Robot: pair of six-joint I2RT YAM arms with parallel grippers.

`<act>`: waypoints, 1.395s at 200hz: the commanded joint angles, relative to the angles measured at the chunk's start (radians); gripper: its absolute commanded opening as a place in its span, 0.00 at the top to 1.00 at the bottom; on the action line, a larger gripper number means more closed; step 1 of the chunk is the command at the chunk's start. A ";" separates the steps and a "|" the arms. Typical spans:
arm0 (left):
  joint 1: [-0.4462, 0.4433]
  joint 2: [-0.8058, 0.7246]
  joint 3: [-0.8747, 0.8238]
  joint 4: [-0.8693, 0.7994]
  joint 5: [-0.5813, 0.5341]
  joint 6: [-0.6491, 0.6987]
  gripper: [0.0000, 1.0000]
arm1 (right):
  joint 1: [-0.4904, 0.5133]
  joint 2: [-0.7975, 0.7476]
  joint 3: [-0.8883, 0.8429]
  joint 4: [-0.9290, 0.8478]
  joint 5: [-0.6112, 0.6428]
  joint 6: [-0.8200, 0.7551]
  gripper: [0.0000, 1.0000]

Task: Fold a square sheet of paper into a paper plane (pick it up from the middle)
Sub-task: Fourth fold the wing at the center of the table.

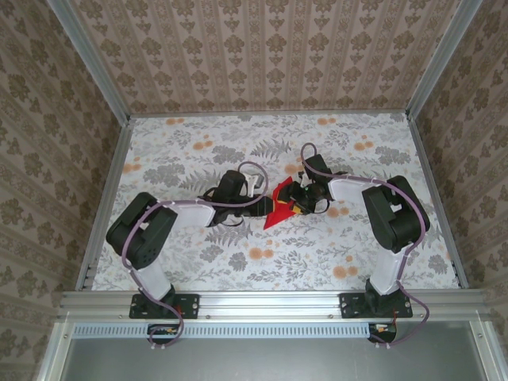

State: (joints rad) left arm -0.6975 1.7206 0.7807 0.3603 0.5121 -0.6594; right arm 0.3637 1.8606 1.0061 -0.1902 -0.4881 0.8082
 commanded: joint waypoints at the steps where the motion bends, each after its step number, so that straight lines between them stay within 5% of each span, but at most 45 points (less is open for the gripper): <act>1: 0.010 -0.030 -0.036 0.062 0.001 -0.007 0.71 | -0.005 0.134 -0.077 -0.141 0.184 0.010 0.42; 69: -0.022 0.023 -0.054 0.150 0.037 -0.058 0.71 | -0.005 0.164 -0.065 -0.177 0.210 0.051 0.48; 279: -0.007 0.073 -0.013 0.069 -0.018 -0.045 0.78 | -0.004 0.207 -0.061 -0.224 0.264 0.071 0.50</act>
State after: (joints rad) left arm -0.7170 1.7908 0.7403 0.4427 0.5095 -0.7074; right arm 0.3634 1.8896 1.0386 -0.2298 -0.4671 0.8669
